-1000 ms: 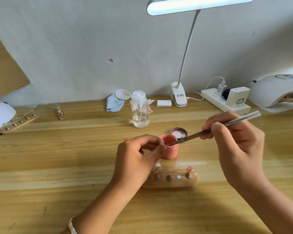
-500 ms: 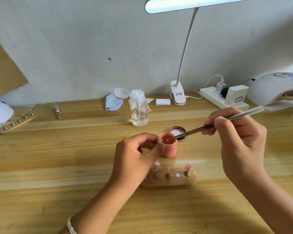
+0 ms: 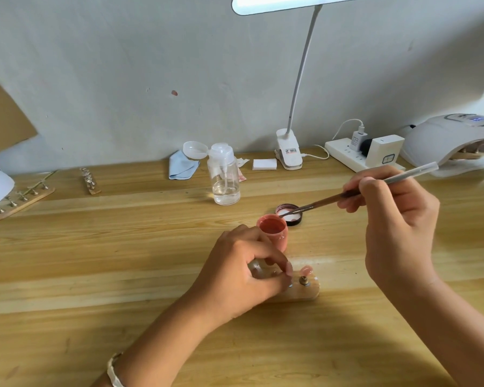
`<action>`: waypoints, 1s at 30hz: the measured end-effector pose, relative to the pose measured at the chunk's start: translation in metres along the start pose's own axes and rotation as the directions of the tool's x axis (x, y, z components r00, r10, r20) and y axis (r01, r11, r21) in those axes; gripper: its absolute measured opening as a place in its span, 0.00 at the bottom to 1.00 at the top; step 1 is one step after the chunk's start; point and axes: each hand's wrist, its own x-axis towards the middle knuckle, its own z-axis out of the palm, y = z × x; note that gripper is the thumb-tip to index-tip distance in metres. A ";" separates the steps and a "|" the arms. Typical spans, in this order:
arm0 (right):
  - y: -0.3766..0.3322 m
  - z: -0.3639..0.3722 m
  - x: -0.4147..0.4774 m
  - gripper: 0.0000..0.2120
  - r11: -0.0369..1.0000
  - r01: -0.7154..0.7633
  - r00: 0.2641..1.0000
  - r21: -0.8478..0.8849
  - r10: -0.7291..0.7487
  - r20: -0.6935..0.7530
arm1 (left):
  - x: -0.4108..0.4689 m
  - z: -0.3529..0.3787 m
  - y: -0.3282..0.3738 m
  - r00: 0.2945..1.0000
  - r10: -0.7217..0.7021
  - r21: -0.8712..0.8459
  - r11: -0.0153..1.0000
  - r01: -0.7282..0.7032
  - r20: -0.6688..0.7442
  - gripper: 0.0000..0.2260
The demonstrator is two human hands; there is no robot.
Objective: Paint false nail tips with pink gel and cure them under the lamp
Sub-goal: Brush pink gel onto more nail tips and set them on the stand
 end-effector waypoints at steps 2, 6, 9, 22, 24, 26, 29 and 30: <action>0.000 0.000 0.000 0.06 1.000 -0.001 1.000 0.002 0.001 0.004 | 0.000 0.002 0.002 1.000 0.013 -0.002 1.000 -0.013 -0.007 0.03; 0.001 0.001 0.000 0.07 1.000 -0.002 1.000 0.006 0.002 0.017 | -0.001 0.005 0.005 1.000 0.018 0.027 0.999 -0.018 -0.001 0.04; 0.002 0.001 -0.001 0.07 1.000 -0.001 1.000 0.002 0.001 0.020 | -0.001 0.007 0.005 1.000 0.020 0.080 0.997 -0.022 0.018 0.04; 0.005 -0.001 -0.001 0.06 0.999 0.007 1.000 -0.034 -0.006 0.016 | 0.000 -0.003 -0.003 0.998 -0.041 0.306 0.952 0.025 0.049 0.18; 0.008 -0.003 -0.001 0.06 0.996 0.003 1.000 -0.093 0.000 0.029 | 0.000 -0.008 -0.006 0.996 -0.057 0.275 0.961 0.039 0.061 0.17; 0.011 -0.004 -0.002 0.08 0.981 -0.009 0.997 -0.196 0.024 0.074 | 0.000 -0.011 -0.008 0.994 -0.079 0.236 0.970 0.060 0.072 0.16; 0.014 -0.001 -0.006 0.08 0.953 -0.014 0.985 -0.303 0.065 0.160 | 0.000 -0.009 -0.008 0.990 -0.086 0.226 0.972 0.060 0.107 0.11; 0.015 0.000 -0.007 0.08 0.944 -0.009 0.980 -0.330 0.074 0.184 | 0.000 -0.008 -0.008 0.989 -0.088 0.223 0.973 0.060 0.116 0.10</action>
